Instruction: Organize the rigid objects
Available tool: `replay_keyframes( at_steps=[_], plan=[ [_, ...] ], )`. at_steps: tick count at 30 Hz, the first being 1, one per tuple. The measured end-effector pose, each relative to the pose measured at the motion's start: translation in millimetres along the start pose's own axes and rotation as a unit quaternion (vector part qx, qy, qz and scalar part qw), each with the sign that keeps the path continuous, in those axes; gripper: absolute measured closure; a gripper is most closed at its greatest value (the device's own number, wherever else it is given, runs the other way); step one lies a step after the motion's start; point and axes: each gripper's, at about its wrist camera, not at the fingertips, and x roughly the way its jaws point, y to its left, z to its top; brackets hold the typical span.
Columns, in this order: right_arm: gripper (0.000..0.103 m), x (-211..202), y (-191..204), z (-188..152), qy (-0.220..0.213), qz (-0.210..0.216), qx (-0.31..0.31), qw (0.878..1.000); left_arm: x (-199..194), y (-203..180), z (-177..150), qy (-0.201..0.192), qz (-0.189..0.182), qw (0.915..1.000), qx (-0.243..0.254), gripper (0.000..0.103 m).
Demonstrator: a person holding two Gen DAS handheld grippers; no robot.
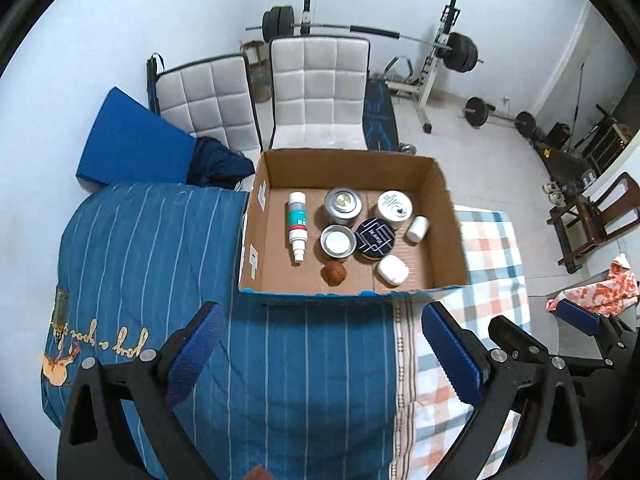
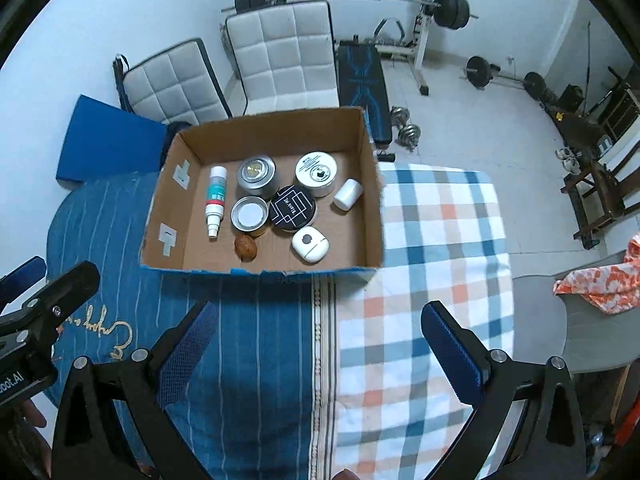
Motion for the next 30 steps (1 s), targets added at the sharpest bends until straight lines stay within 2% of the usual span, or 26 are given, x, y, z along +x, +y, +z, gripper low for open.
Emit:
replay_keyframes(
  at_steps=[7,17,23,30],
  plan=[
    [0.000,-62,-7,-36,-0.025,0.021,0.004,0.999,-64,-4,-22,-0.045,0.002,0.9990,0.003,0.002],
    [0.000,-142,-7,-84,-0.070,0.041,-0.010,0.997,-127,-5,-50,-0.080,-0.017,0.9966,-0.012,0.002],
    [0.000,-171,-10,-100,-0.091,0.034,-0.015,0.995,-148,-6,-64,-0.096,-0.006,0.9953,-0.011,0.001],
    [0.000,-187,-15,-112,-0.098,0.035,-0.014,0.994,-150,-11,-78,-0.100,0.012,0.9949,-0.006,0.000]
  ],
)
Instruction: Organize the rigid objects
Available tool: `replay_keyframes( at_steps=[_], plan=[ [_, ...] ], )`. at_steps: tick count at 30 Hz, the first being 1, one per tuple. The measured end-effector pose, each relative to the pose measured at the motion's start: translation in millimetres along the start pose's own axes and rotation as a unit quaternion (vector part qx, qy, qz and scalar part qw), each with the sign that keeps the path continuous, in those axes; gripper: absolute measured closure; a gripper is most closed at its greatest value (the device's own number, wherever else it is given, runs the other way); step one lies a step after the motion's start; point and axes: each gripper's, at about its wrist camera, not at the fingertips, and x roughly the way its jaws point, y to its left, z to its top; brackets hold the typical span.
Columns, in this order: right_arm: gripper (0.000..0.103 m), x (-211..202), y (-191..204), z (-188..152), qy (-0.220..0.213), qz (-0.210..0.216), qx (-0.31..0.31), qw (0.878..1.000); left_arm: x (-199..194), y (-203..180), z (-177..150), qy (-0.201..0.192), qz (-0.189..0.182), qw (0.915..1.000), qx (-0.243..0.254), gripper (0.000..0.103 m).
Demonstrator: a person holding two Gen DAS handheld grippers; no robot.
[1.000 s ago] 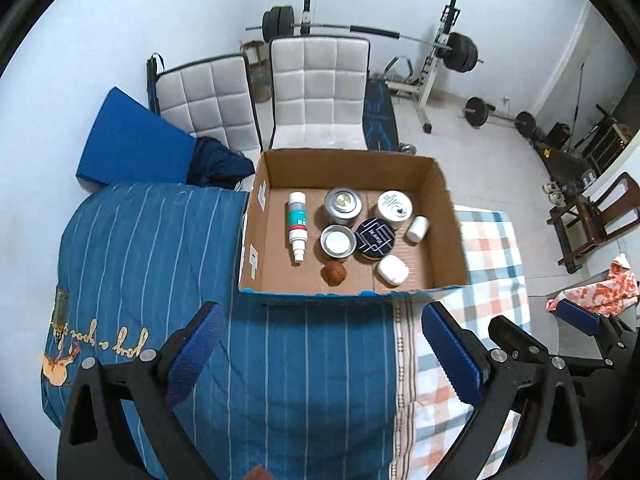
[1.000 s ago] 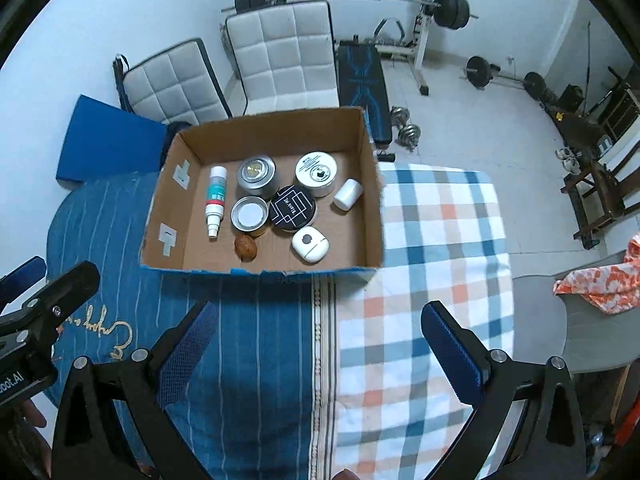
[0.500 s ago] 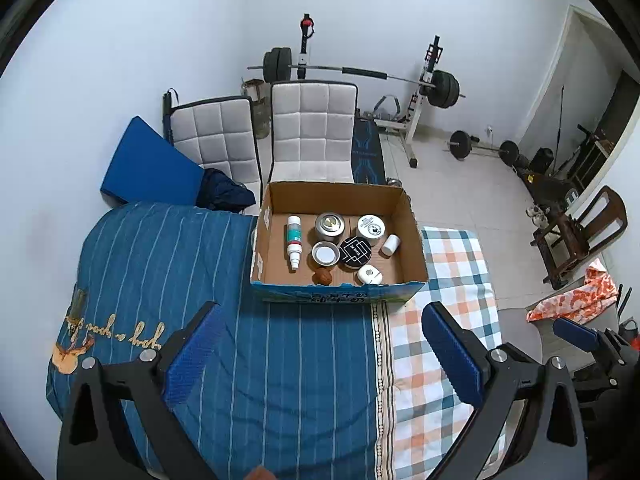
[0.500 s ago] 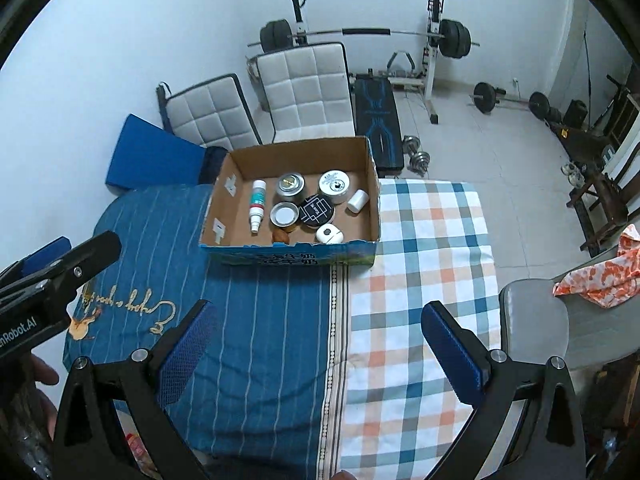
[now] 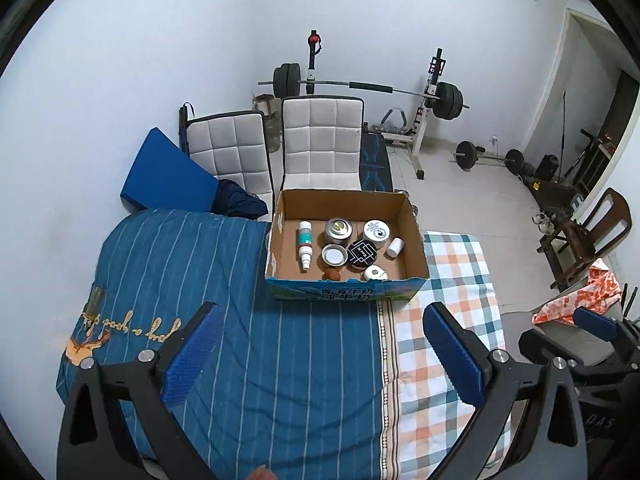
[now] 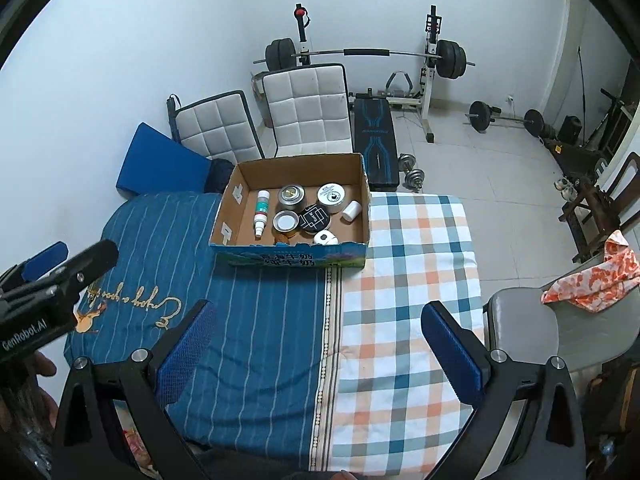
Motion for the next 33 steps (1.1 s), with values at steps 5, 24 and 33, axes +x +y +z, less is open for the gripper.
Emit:
replay_keyframes(
  at_steps=[5,24,33],
  plan=[
    [0.000,-3,0,0,-0.002,-0.005,-0.001,1.000,0,-1,-2,-0.001,-0.001,1.0000,-0.001,0.000],
    [0.000,-7,5,26,-0.034,-0.030,0.006,0.999,-9,1,13,-0.041,0.018,0.9990,-0.006,0.000],
    [0.000,-16,8,31,-0.049,-0.044,0.002,0.998,-10,3,12,-0.043,0.021,0.9988,-0.012,0.000]
  ],
)
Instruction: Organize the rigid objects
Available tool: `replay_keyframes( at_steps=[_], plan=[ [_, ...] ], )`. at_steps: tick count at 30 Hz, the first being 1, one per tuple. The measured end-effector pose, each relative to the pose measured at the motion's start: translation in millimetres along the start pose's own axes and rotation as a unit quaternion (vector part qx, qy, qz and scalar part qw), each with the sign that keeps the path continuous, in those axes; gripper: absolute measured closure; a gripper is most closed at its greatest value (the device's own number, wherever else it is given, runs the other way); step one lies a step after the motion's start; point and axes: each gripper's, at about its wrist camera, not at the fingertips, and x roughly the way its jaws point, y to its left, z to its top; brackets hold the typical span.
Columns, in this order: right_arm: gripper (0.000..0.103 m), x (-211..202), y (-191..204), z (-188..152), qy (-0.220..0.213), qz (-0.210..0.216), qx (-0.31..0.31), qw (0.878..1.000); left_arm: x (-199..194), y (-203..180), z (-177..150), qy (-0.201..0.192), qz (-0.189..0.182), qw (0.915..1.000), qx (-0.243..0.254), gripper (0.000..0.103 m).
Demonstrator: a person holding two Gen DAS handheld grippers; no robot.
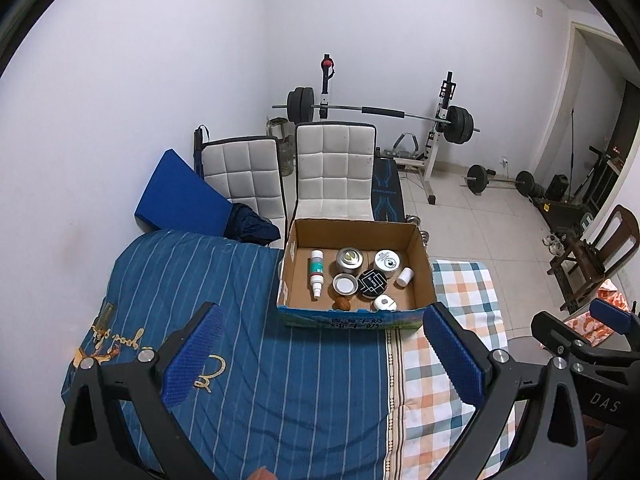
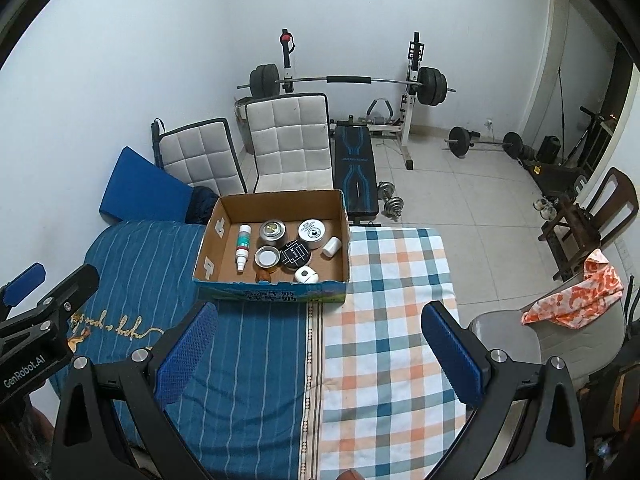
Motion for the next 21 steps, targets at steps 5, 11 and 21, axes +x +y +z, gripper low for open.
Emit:
replay_keyframes(
  at_steps=[5,11,21],
  plan=[
    [0.000,-3,-1,0,-0.004,-0.008,-0.002,1.000,-3,-2,-1,-0.007,0.004,1.0000,0.003,0.000],
    [0.000,-9,-2,2,-0.014,-0.014,0.001,1.000,-3,-3,-3,-0.012,0.012,0.9998,0.006,0.000],
    [0.000,-15,-2,3,-0.021,-0.016,0.004,1.000,-6,0,-2,-0.019,0.015,0.9997,0.005,0.000]
  ],
)
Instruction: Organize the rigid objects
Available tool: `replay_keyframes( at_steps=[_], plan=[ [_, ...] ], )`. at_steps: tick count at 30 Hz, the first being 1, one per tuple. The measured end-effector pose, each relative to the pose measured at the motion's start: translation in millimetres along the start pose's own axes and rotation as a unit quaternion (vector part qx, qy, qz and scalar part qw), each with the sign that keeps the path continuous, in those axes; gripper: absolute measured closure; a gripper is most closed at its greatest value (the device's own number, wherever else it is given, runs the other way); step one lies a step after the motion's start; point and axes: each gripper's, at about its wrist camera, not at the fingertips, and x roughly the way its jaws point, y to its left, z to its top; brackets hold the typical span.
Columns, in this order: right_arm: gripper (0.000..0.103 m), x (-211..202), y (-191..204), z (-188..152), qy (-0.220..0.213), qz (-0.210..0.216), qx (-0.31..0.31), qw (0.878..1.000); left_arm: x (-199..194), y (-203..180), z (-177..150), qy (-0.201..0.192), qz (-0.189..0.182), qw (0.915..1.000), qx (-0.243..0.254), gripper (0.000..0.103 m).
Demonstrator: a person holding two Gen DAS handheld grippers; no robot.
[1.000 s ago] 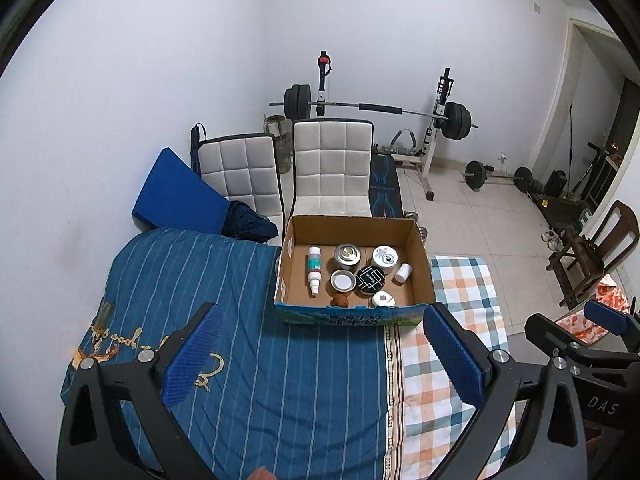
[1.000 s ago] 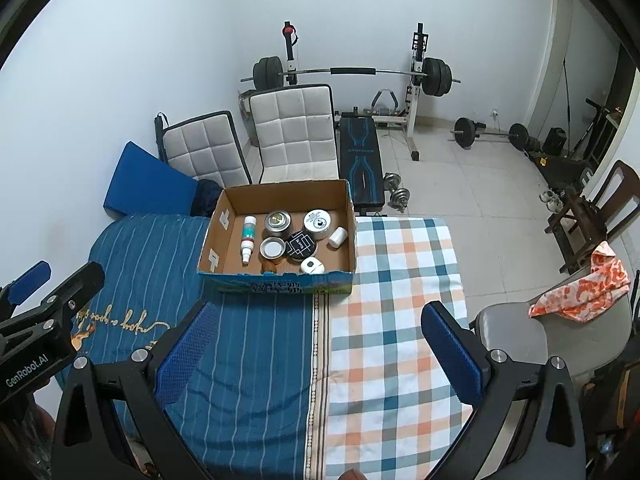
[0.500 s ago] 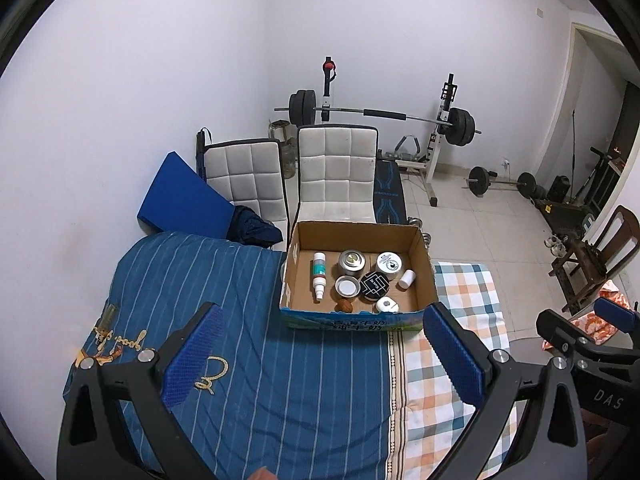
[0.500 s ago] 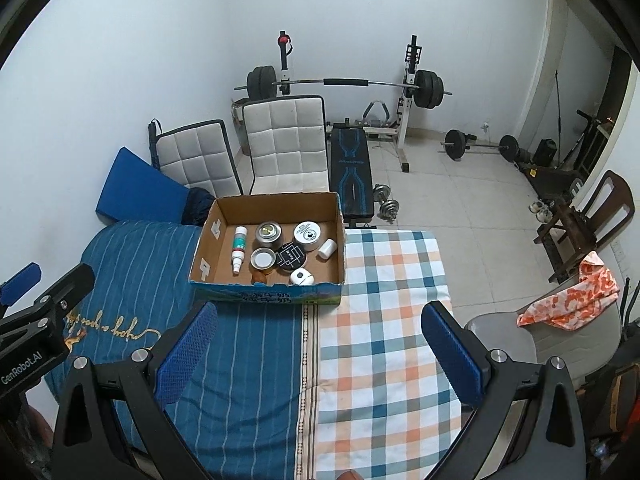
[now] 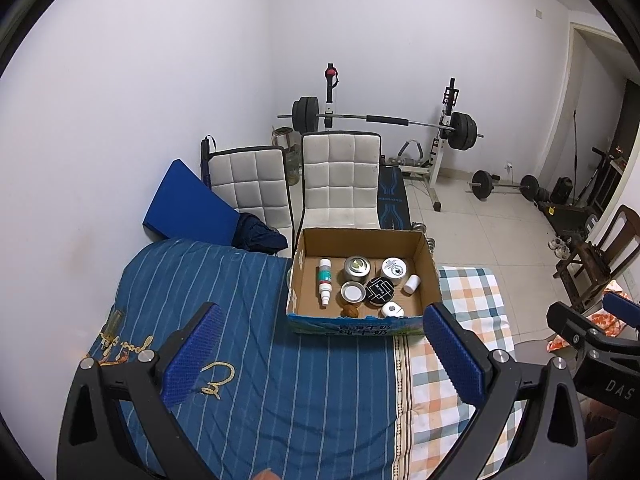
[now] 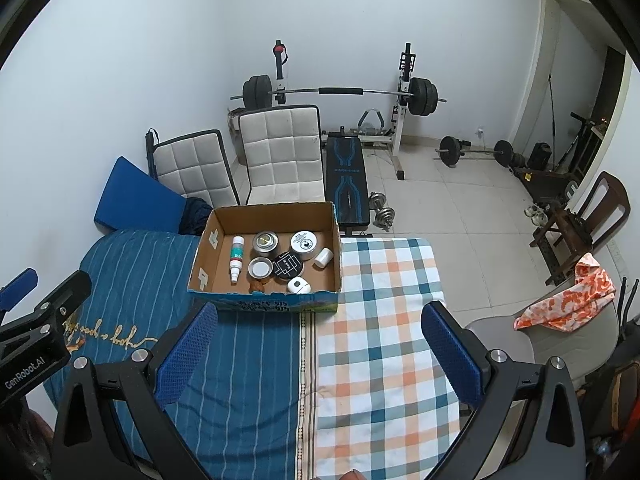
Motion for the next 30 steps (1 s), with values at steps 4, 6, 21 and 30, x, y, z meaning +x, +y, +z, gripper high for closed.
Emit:
replay_keyframes(
  at_steps=[4,6,21,30],
  plan=[
    [0.000,-4,1,2,-0.004,-0.002,0.000,1.000,0,0,0,0.001,0.000,1.0000,-0.002,0.000],
    [0.000,-7,1,4,-0.007,-0.004,0.000,1.000,0,0,-1,0.001,0.000,1.0000,-0.002,0.000],
    [0.000,-10,4,5,-0.010,-0.005,-0.002,1.000,1,6,-4,0.004,-0.012,0.9999,0.005,0.000],
    [0.000,-14,2,3,-0.010,-0.009,0.001,1.000,-4,12,-3,-0.006,-0.018,0.9998,-0.004,0.000]
  ],
)
